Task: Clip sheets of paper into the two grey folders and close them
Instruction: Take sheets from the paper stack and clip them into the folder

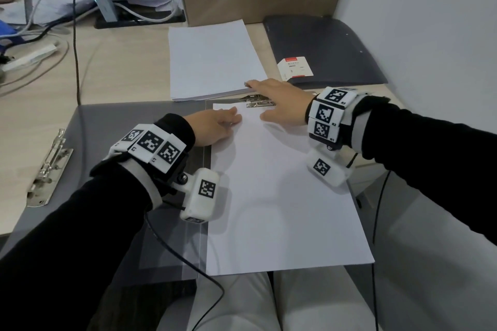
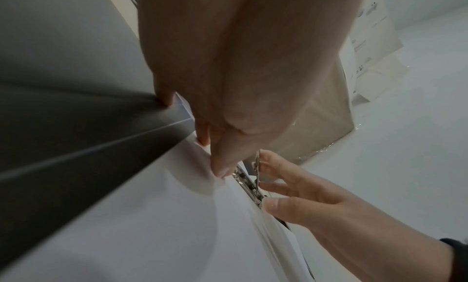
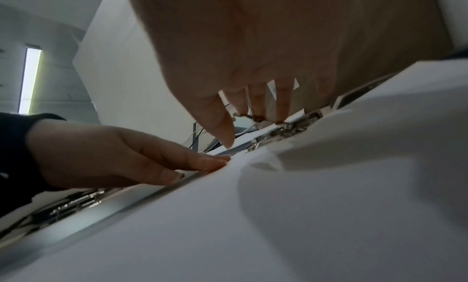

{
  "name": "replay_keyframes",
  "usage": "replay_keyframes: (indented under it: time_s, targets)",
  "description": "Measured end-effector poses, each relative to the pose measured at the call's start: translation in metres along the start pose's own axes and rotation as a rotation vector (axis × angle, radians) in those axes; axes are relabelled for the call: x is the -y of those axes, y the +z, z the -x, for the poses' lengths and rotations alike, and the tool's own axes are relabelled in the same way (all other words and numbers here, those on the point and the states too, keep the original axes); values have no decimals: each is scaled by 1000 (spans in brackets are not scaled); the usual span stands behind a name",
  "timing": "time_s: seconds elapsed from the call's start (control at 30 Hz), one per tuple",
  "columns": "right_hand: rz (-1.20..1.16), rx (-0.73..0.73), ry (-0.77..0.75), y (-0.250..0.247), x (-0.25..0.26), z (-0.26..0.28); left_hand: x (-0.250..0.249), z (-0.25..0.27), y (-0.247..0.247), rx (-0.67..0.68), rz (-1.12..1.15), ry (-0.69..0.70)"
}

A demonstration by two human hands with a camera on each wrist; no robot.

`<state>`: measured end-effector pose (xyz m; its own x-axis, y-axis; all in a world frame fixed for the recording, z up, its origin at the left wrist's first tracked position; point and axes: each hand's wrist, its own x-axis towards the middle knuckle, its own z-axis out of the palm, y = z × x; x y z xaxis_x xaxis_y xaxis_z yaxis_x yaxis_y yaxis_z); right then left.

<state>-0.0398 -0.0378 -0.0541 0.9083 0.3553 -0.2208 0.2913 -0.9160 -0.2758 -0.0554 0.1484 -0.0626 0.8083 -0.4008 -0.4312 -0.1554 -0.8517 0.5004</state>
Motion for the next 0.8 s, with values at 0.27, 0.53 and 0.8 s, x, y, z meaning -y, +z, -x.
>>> replay_keyframes:
  time_s: [0.27,0.53,0.8]
  targets:
    - [249,76,-43,-7,6,-2,-2,1,-1,-9,19,-2]
    - [414,202,-49,-2,17,-11,-2,1,1,-11,23,0]
    - [387,182,2,7,19,-21,0,1,0,10,22,9]
